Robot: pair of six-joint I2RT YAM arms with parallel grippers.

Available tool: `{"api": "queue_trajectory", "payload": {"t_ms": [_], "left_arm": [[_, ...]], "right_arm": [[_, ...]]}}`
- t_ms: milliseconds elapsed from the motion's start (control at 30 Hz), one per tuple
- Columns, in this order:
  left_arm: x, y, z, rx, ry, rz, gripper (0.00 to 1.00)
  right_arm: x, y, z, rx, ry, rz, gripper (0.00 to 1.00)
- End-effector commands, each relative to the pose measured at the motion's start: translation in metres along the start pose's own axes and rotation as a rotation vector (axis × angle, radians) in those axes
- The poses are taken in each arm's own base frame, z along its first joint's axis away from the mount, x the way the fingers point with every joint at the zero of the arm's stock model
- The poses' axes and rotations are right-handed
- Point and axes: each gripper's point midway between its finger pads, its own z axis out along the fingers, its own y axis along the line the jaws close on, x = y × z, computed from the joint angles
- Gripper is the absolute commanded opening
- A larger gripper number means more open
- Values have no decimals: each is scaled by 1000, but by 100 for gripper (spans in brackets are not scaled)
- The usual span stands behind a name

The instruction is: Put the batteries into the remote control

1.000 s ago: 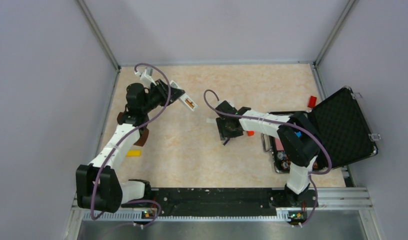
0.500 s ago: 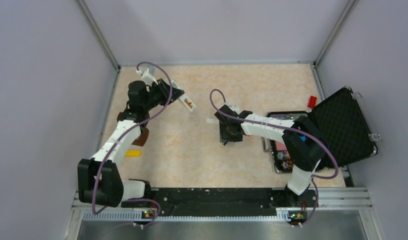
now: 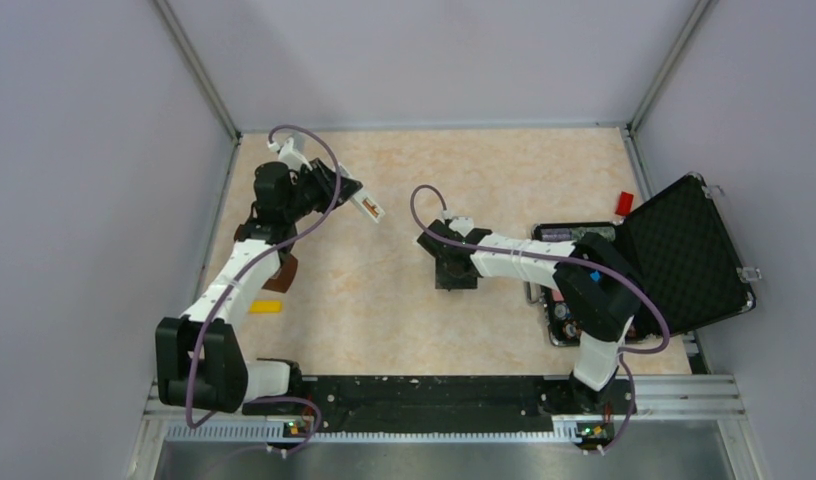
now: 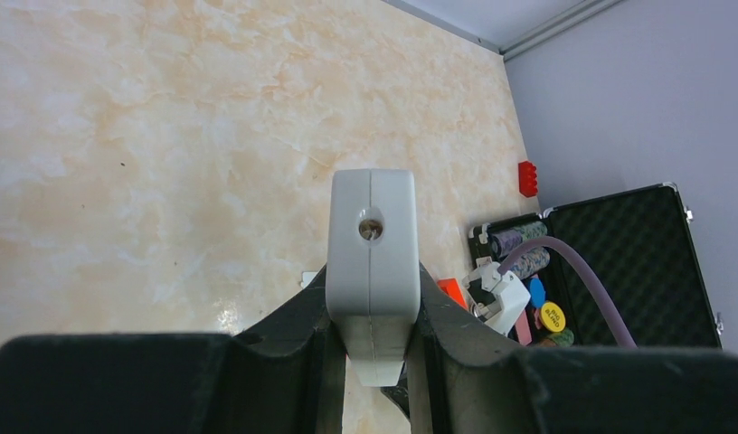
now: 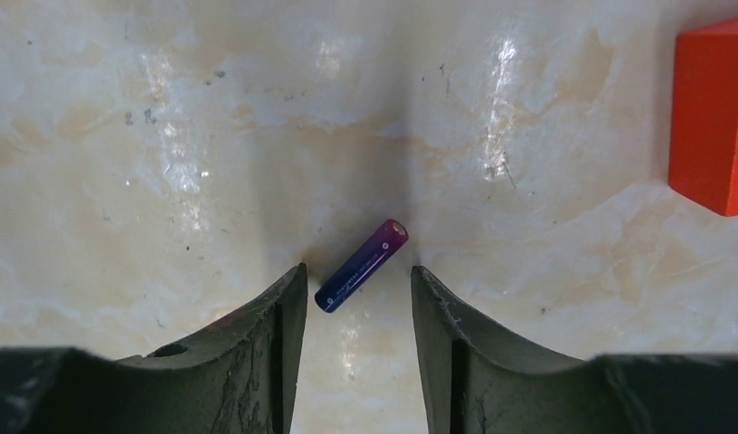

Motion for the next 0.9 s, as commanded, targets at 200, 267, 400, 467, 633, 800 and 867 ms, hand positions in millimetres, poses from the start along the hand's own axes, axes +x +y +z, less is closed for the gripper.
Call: {"api": "queue_trajectory", "payload": {"t_ms": [200, 267, 400, 467, 633, 800, 867], "left_arm": [[-28, -14, -12, 12, -93, 38, 0], [-27, -12, -12, 8, -91, 34, 0], [-26, -8, -13, -12, -98, 21, 0], [-27, -7, -14, -14, -101, 13, 0], [-20, -7, -14, -2, -81, -29, 0], [8, -21, -15, 125, 13, -105, 0], [24, -30, -17, 206, 83, -135, 0]], "right_arm": [[-9, 5, 16, 59, -24, 19, 28], [-6, 3, 14, 57, -18, 8, 25], [-8, 0, 9, 49, -28, -32, 15], [-12, 0, 6, 42, -42, -62, 4], [-24, 7, -6, -14, -75, -162, 0], [-51, 23, -57, -168, -146, -261, 0], [-61, 26, -83, -245, -170, -285, 0]]}}
